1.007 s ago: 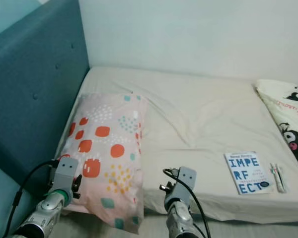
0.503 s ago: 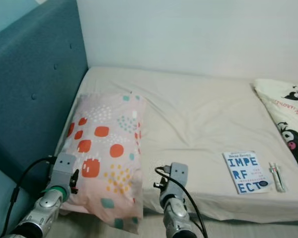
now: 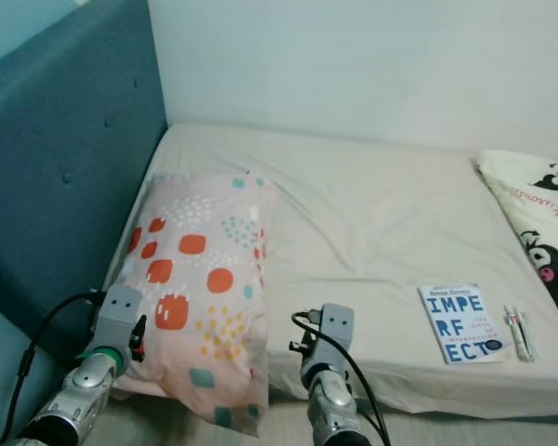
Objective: Clean up the room
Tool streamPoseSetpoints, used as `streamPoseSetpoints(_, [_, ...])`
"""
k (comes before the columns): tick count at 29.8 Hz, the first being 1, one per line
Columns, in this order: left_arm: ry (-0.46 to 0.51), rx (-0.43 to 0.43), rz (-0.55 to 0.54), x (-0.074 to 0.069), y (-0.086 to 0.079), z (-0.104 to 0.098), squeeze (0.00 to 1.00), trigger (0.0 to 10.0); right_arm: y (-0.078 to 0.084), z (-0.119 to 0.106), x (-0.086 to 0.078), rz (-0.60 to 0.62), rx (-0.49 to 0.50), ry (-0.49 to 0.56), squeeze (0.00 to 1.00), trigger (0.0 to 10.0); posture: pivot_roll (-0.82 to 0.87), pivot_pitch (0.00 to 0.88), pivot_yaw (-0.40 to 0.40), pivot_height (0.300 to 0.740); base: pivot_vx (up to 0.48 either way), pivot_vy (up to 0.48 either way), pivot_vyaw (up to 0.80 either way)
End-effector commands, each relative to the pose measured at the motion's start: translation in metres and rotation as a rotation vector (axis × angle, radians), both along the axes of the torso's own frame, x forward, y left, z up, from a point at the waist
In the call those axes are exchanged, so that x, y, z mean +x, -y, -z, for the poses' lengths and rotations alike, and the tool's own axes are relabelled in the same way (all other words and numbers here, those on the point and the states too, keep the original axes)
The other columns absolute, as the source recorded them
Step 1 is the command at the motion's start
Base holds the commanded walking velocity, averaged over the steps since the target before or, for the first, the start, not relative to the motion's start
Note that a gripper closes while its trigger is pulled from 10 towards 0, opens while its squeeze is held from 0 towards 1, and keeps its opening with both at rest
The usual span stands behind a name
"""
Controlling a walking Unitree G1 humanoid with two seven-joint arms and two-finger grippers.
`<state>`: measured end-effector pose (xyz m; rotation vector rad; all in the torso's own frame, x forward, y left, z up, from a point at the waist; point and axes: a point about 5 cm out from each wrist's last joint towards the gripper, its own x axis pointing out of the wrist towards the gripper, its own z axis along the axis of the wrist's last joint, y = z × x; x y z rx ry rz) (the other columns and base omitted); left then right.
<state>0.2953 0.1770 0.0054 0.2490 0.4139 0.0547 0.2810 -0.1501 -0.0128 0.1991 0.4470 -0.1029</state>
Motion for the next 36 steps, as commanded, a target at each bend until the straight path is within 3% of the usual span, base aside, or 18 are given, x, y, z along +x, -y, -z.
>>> streamPoseSetpoints(1, [-0.017,-0.002,0.003,-0.003,0.0,0.003,0.0,10.0,0.0,0.002,-0.002,0.008,0.003,-0.009,0.0,10.0,0.09,0.0,0.0,0.661,0.0,0.0,0.0])
streamPoseSetpoints(25, [-0.015,0.001,0.013,0.002,0.0,0.0,0.0,10.0,0.0,-0.001,0.002,0.011,0.01,-0.007,0.0,10.0,0.09,0.0,-0.005,0.551,0.0,0.0,0.0])
streamPoseSetpoints(32, [0.177,-0.098,0.184,0.017,0.014,-0.03,0.0,10.0,0.003,-0.008,0.008,0.025,0.006,0.038,0.0,10.0,0.07,0.0,0.01,0.541,0.0,0.0,0.0])
streamPoseSetpoints(36, [0.288,-0.218,0.483,0.018,0.04,-0.055,0.0,10.0,0.01,-0.011,0.01,0.03,0.0,0.061,0.0,10.0,0.06,0.0,0.022,0.541,0.0,0.0,0.0])
